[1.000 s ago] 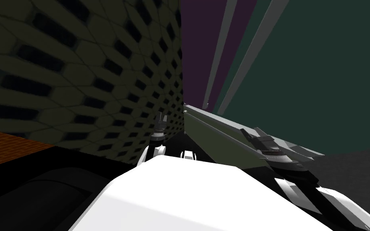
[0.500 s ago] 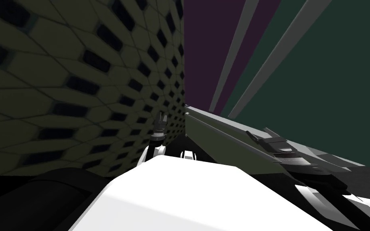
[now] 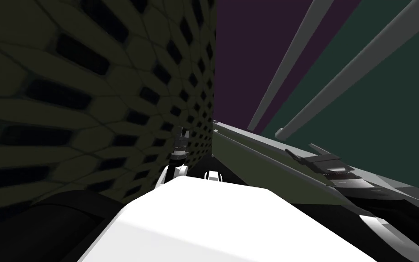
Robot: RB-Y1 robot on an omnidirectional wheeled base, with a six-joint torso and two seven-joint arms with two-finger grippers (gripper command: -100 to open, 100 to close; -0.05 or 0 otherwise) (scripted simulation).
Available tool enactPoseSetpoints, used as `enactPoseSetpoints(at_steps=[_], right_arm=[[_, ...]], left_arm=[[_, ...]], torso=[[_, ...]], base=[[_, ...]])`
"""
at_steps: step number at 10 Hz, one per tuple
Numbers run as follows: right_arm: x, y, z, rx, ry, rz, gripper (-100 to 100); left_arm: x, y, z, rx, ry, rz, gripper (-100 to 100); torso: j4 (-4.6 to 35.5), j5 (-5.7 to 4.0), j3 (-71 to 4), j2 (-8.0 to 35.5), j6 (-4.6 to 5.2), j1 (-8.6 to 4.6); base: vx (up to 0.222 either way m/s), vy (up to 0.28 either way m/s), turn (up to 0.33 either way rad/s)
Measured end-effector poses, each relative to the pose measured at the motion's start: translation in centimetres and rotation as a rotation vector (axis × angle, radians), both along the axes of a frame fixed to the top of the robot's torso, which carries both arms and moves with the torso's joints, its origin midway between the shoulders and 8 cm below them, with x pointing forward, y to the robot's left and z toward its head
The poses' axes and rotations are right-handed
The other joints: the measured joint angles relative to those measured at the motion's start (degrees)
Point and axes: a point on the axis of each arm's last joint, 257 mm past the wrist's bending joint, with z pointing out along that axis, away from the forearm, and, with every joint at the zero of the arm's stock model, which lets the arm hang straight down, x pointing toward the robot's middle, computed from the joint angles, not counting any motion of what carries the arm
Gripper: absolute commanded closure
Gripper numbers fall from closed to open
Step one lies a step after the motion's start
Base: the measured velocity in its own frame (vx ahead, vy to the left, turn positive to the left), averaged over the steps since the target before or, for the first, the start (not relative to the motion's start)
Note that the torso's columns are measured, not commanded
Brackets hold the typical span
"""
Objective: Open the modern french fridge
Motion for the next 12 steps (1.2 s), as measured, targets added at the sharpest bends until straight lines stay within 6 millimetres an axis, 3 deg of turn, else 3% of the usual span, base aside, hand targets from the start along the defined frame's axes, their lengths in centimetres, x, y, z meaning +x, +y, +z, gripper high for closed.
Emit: enactPoseSetpoints(at_steps=[6,9,10,12], right_arm=[[0.1,-4.0,2.0,-0.287,0.024,-0.042,-100],[0.3,-4.9,2.9,-0.372,0.027,-0.05,-100],[0.3,-4.9,3.0,-0.371,0.026,-0.051,100],[0.7,-4.1,3.7,-0.376,0.01,-0.029,100]], left_arm=[[0.0,0.0,0.0,0.0,0.0,0.0,0],[0.0,0.0,0.0,0.0,0.0,0.0,0],[0.0,0.0,0.0,0.0,0.0,0.0,0],[0.0,0.0,0.0,0.0,0.0,0.0,0]], torso=[[-0.01,0.04,-0.03,-0.06,0.02,0.11],[-0.02,-0.03,0.01,0.0,-0.1,-0.01],[-0.02,-0.04,0.02,-0.01,-0.09,0.0],[-0.13,-0.24,0.23,0.25,-0.18,0.09]], base=[[0.106,0.184,-0.091],[0.049,0.07,-0.036],[0.006,-0.007,-0.01],[-0.168,-0.111,0.001]])
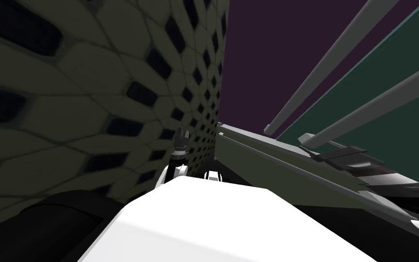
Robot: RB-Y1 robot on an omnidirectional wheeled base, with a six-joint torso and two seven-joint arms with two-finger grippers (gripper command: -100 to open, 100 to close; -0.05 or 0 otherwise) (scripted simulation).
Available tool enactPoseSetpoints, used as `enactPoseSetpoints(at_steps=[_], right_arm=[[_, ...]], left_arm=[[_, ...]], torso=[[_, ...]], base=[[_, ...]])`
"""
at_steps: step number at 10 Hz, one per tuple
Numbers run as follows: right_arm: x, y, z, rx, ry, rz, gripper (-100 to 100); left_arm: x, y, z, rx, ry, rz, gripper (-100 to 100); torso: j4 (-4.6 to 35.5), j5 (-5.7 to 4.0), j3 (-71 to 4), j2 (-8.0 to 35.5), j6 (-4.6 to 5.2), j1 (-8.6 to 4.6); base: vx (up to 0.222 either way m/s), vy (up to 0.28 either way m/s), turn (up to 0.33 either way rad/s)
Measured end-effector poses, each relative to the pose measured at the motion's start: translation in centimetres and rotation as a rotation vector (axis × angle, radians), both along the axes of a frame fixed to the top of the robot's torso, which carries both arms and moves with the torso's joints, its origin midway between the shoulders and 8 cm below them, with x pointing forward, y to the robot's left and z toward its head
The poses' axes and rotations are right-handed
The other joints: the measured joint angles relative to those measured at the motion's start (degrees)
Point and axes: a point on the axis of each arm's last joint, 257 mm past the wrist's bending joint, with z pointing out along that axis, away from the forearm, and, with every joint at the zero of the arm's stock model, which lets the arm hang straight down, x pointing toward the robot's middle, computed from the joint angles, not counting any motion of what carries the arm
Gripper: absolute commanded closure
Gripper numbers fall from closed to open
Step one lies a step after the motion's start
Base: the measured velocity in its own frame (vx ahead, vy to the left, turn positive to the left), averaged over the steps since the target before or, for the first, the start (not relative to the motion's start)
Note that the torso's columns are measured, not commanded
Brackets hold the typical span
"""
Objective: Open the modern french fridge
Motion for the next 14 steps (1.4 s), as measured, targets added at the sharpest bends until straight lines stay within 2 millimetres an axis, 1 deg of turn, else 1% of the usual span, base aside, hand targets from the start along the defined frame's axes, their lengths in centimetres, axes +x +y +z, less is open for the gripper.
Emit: enactPoseSetpoints(at_steps=[1,3,6,8,9,10,11,12,13,14], right_arm=[[-0.1,1.0,0.1,-0.003,0.001,0.028,100],[-0.7,3.6,-0.2,-0.004,0.01,0.1,100],[-0.8,7.5,-0.2,-0.006,0.015,0.217,100],[-1.5,9.7,-0.2,-0.005,0.015,0.291,100],[-1.9,10.6,-0.1,-0.004,0.017,0.314,100],[-2.0,10.8,-0.3,-0.003,0.021,0.319,100],[-2.8,8.4,-2.4,0.077,0.056,0.247,100],[-2.9,6.0,-4.1,0.151,0.08,0.162,100],[-4.2,2.7,-6.0,0.197,0.097,0.06,100],[-5.3,0.3,-6.7,0.211,0.109,-0.012,100]], left_arm=[[0.0,0.0,0.0,0.0,0.0,0.0,0],[0.0,0.0,0.0,0.0,0.0,0.0,0],[0.0,0.0,0.0,0.0,0.0,0.0,0],[0.0,0.0,0.0,0.0,0.0,0.0,0],[0.0,0.0,0.0,0.0,0.0,0.0,0],[0.0,0.0,0.0,0.0,0.0,0.0,0],[0.0,0.0,0.0,0.0,0.001,0.0,0],[0.0,0.0,0.0,0.001,0.001,0.001,0],[0.0,0.0,0.0,0.001,0.001,0.0,0],[0.0,0.0,0.0,0.0,0.001,0.0,0]], torso=[[0.05,0.05,-0.02,-0.11,0.12,0.07],[0.09,0.33,-0.32,-0.38,0.19,0.15],[0.14,0.37,-0.3,-0.35,0.17,0.17],[0.13,0.33,-0.23,-0.26,0.2,0.18],[0.13,0.4,-0.33,-0.42,0.15,0.36],[0.09,0.52,-0.57,-0.72,0.08,0.45],[0.03,0.29,-0.65,-0.87,0.3,-0.41],[-0.01,0.02,-0.61,-0.84,0.21,-0.86],[0.02,0.11,-0.48,-0.66,0.11,-0.31],[0.12,0.44,-0.28,-0.3,0.12,0.61]], base=[[-0.118,-0.107,0.018],[-0.154,-0.133,-0.004],[-0.168,-0.118,0.008],[-0.149,-0.11,0.0],[-0.047,-0.021,-0.017],[0.038,-0.231,-0.338],[0.109,-0.404,-0.489],[0.156,-0.335,-0.135],[0.102,-0.163,0.045],[0.032,-0.032,0.021]])
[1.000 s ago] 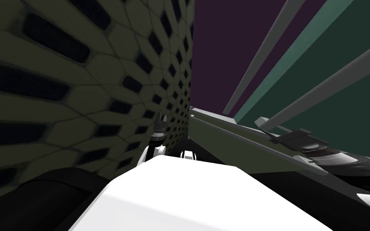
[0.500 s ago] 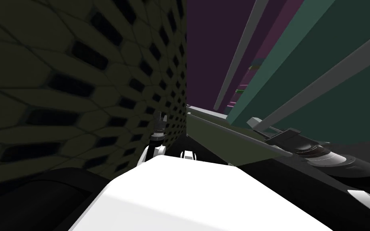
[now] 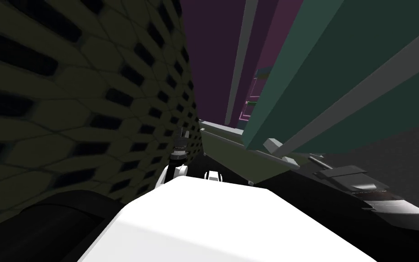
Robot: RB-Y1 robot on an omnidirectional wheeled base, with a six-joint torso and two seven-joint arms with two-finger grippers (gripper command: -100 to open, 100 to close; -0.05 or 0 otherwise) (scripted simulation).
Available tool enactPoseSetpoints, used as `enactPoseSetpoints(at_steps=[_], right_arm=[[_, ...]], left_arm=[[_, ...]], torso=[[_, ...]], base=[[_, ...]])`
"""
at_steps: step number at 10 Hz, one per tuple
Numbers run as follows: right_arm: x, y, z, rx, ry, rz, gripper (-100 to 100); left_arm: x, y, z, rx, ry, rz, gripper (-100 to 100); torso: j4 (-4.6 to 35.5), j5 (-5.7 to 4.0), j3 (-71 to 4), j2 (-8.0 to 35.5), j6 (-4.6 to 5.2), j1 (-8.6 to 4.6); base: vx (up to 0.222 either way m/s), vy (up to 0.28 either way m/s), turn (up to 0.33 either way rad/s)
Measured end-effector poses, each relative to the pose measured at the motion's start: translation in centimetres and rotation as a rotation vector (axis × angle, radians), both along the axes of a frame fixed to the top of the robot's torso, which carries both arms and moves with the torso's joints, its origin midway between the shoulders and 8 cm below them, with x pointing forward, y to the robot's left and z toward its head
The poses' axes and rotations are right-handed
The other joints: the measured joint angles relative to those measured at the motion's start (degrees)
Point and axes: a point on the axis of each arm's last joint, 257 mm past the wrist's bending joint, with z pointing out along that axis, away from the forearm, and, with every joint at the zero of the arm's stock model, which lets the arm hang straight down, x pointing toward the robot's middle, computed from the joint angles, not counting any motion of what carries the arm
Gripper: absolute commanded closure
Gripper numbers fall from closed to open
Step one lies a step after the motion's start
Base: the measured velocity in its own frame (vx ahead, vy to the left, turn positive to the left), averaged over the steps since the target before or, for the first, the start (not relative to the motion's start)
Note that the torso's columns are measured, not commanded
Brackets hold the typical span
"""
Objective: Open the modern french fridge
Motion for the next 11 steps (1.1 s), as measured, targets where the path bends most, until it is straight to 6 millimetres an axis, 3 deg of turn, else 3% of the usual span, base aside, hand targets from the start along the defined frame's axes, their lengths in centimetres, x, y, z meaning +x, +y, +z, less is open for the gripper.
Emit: enactPoseSetpoints(at_steps=[1,3,5,8,9,11], right_arm=[[-0.1,-1.3,-0.1,0.004,0.012,-0.041,100],[-0.1,-2.9,-0.5,0.005,0.034,-0.101,100],[-4.0,-7.0,-5.1,0.14,0.104,-0.275,100],[-8.5,-13.1,-8.2,0.189,0.168,-0.495,100],[-10.1,-14.3,-9.1,0.19,0.187,-0.542,100],[-17.5,-17.3,-12.4,0.31,0.244,-0.721,100]], left_arm=[[0.0,0.0,0.0,0.0,0.0,0.0,0],[0.0,0.0,0.0,-0.001,-0.001,0.0,0],[0.0,0.0,0.0,0.0,0.0,0.0,0],[0.0,0.0,0.0,0.0,0.0,0.0,0],[0.0,0.0,0.0,-0.001,-0.001,0.0,0],[0.0,0.0,0.0,0.0,0.0,0.0,0]], torso=[[0.09,0.17,0.18,0.26,0.05,0.43],[0.09,0.03,0.15,0.19,0.05,-0.09],[-0.13,-0.47,-0.25,-0.45,0.07,-1.5],[0.13,0.1,0.28,0.42,0.08,0.26],[0.15,0.11,0.32,0.45,0.12,0.27],[-0.11,-0.36,-0.22,-0.41,0.08,-1.17]], base=[[-0.002,0.029,-0.002],[0.044,-0.07,-0.178],[0.184,-0.325,-0.29],[0.017,-0.079,0.013],[0.078,-0.169,-0.299],[0.185,-0.271,-0.339]])
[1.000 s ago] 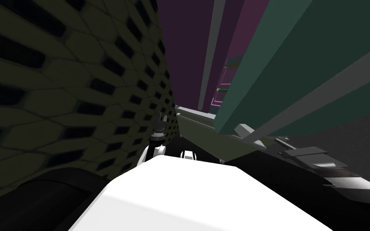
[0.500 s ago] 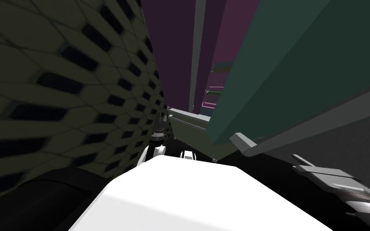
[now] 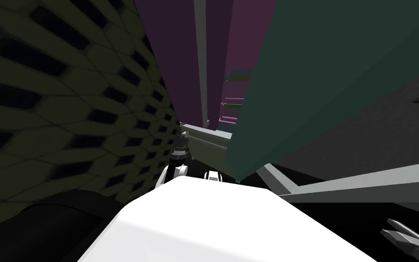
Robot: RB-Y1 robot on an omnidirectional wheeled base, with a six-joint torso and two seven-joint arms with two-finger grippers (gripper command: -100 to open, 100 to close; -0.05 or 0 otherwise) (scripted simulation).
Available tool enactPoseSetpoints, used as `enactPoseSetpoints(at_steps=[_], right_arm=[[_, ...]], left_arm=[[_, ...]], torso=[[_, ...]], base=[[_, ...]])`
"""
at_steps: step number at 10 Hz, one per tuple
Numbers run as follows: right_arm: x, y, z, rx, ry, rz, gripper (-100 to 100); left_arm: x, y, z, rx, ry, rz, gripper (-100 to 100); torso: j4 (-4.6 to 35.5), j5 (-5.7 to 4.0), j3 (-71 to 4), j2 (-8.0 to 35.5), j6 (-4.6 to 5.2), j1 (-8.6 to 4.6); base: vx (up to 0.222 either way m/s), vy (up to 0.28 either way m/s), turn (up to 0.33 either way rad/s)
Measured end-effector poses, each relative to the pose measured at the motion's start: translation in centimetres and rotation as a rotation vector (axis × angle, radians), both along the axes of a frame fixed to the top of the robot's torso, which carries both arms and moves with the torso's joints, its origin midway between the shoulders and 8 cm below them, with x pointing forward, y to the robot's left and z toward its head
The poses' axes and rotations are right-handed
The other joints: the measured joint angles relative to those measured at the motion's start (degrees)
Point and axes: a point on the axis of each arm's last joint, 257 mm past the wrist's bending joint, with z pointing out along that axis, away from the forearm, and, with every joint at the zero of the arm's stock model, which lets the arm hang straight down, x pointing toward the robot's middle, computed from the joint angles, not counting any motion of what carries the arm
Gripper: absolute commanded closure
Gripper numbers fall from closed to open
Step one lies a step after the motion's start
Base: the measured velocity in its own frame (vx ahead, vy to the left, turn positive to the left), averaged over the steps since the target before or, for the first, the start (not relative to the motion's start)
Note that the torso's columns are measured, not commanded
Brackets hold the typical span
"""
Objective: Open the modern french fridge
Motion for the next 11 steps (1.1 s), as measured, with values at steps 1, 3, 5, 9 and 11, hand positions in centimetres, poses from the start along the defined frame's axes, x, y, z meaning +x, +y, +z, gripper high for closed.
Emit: enactPoseSetpoints(at_steps=[1,3,5,9,11], right_arm=[[-2.8,-1.3,-1.5,0.03,0.016,-0.079,100],[-6.9,-3.2,-4.1,0.048,0.071,-0.195,100],[-8.5,-3.7,-5.1,0.053,0.106,-0.25,100],[-20.8,-2.6,-9.1,0.187,0.177,-0.541,100],[-22.8,-3.4,-10.8,0.211,0.213,-0.619,100]], left_arm=[[0.0,0.0,0.0,0.0,0.0,0.0,0],[0.0,0.0,0.0,-0.001,-0.001,-0.001,0],[0.0,0.0,0.0,-0.001,-0.001,-0.001,0],[0.0,0.0,0.0,0.0,0.0,0.0,0],[0.0,0.0,0.0,-0.001,0.0,-0.001,0]], torso=[[-0.04,0.04,-0.09,-0.13,-0.14,0.24],[-0.15,0.03,-0.36,-0.32,0.03,0.16],[-0.11,0.08,-0.16,-0.21,-0.05,0.3],[-0.76,-0.92,-1.69,-2.27,0.15,-2.55],[-1.27,-0.86,-2.2,-3.32,0.26,-2.31]], base=[[0.101,-0.147,0.041],[-0.017,-0.009,0.006],[-0.003,0.014,-0.006],[0.106,-0.19,-0.224],[0.014,0.011,0.012]])
